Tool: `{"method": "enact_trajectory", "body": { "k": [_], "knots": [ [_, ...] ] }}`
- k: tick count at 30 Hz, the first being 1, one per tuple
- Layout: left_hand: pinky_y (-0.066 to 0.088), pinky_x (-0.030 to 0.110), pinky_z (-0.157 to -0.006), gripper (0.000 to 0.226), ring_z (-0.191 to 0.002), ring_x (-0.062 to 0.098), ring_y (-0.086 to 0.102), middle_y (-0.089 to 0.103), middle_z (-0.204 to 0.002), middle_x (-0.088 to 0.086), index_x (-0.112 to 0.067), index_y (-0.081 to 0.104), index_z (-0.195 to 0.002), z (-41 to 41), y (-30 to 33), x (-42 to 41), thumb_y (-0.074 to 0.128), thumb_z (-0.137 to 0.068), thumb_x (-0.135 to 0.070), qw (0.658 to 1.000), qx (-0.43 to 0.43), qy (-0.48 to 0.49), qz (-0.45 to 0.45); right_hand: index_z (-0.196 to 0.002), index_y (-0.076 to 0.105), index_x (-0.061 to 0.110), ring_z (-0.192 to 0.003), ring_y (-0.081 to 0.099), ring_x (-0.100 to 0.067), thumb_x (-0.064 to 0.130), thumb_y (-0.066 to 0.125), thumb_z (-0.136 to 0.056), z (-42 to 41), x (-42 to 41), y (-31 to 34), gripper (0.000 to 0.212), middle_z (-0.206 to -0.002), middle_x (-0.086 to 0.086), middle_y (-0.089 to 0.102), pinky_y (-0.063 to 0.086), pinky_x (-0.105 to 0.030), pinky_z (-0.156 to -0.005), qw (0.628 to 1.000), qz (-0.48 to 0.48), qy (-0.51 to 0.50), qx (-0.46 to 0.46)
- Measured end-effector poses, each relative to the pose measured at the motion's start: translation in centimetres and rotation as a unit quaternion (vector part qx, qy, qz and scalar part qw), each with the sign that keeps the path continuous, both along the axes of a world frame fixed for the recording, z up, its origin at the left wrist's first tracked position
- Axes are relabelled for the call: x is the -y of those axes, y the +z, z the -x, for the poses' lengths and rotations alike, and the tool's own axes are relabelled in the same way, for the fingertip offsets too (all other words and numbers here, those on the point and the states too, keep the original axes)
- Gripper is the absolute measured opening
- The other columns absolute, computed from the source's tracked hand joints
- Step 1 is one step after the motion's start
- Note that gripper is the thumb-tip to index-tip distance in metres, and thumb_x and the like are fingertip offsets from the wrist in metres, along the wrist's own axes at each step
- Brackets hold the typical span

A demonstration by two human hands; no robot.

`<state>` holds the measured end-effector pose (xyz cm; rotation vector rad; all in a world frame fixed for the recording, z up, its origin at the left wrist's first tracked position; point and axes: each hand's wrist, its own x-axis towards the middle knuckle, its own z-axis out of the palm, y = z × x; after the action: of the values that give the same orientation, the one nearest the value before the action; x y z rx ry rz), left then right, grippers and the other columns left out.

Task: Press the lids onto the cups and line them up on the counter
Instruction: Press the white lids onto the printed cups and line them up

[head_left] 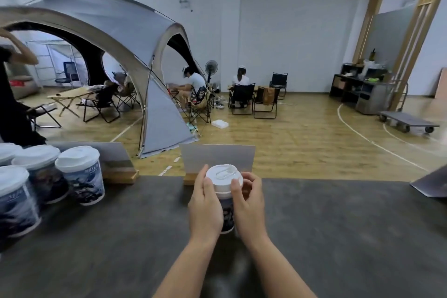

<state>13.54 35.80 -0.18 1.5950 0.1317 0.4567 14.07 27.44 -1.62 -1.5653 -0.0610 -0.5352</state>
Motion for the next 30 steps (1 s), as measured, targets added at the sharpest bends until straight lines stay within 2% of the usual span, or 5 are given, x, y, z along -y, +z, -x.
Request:
{"method": "enact_trajectory", "body": {
  "k": [5, 9, 13, 25, 30],
  "knots": [
    [0.048, 0.018, -0.092, 0.04, -0.118, 0.004, 0.056, 0.06, -0.129, -0.012, -0.038, 0.048, -0.135, -0.1, -1.6, -0.8, 0.026, -0.103, -0.042, 0.995, 0.069, -0.001, -0.066, -0.118, 0.049, 0.048, -0.115, 0.054, -0.006, 0.058, 0.04, -0.079, -0.3, -0.9, -0.1, 0.041, -0.121, 0.015, 0.056, 0.048, -0.027, -0.095, 0.999, 0.033, 0.014, 0.01],
    [0.053, 0.032, -0.093, 0.044, -0.112, 0.004, 0.058, 0.063, -0.12, -0.012, -0.037, 0.052, -0.127, -1.0, -1.9, -0.7, 0.023, -0.095, -0.045, 0.993, 0.096, 0.019, -0.07, -0.118, 0.049, 0.04, -0.106, 0.063, -0.004, 0.059, 0.042, -0.079, -0.7, -1.4, -0.6, 0.043, -0.115, 0.011, 0.064, 0.053, -0.021, -0.084, 1.0, 0.002, -0.007, 0.023],
    [0.053, 0.042, -0.09, 0.046, -0.108, 0.012, 0.06, 0.065, -0.116, -0.01, -0.029, 0.057, -0.123, -1.9, -2.6, -0.5, 0.023, -0.095, -0.043, 0.988, 0.133, 0.038, -0.063, -0.118, 0.048, 0.037, -0.106, 0.063, -0.009, 0.059, 0.041, -0.083, -1.4, -1.6, -1.3, 0.042, -0.115, 0.007, 0.064, 0.055, -0.03, -0.086, 0.999, -0.001, -0.024, 0.025],
    [0.053, 0.045, -0.085, 0.04, -0.103, 0.021, 0.061, 0.066, -0.111, -0.002, -0.022, 0.057, -0.116, -3.2, -3.3, -0.3, 0.026, -0.095, -0.037, 0.984, 0.17, 0.037, -0.05, -0.12, 0.047, 0.024, -0.107, 0.061, -0.008, 0.046, 0.035, -0.088, -2.1, -1.3, -1.9, 0.04, -0.119, 0.002, 0.061, 0.053, -0.031, -0.086, 0.999, 0.012, -0.013, 0.038],
    [0.052, 0.032, -0.086, 0.036, -0.102, 0.016, 0.062, 0.066, -0.105, -0.001, -0.021, 0.058, -0.109, -3.3, -2.4, -0.8, 0.03, -0.091, -0.034, 0.988, 0.148, -0.035, 0.004, -0.093, 0.059, 0.02, -0.092, 0.062, -0.011, 0.027, 0.036, -0.096, -2.3, 0.1, 0.0, 0.024, -0.094, 0.006, 0.066, 0.05, -0.028, -0.079, 1.0, -0.021, -0.017, -0.002]
  ]
}}
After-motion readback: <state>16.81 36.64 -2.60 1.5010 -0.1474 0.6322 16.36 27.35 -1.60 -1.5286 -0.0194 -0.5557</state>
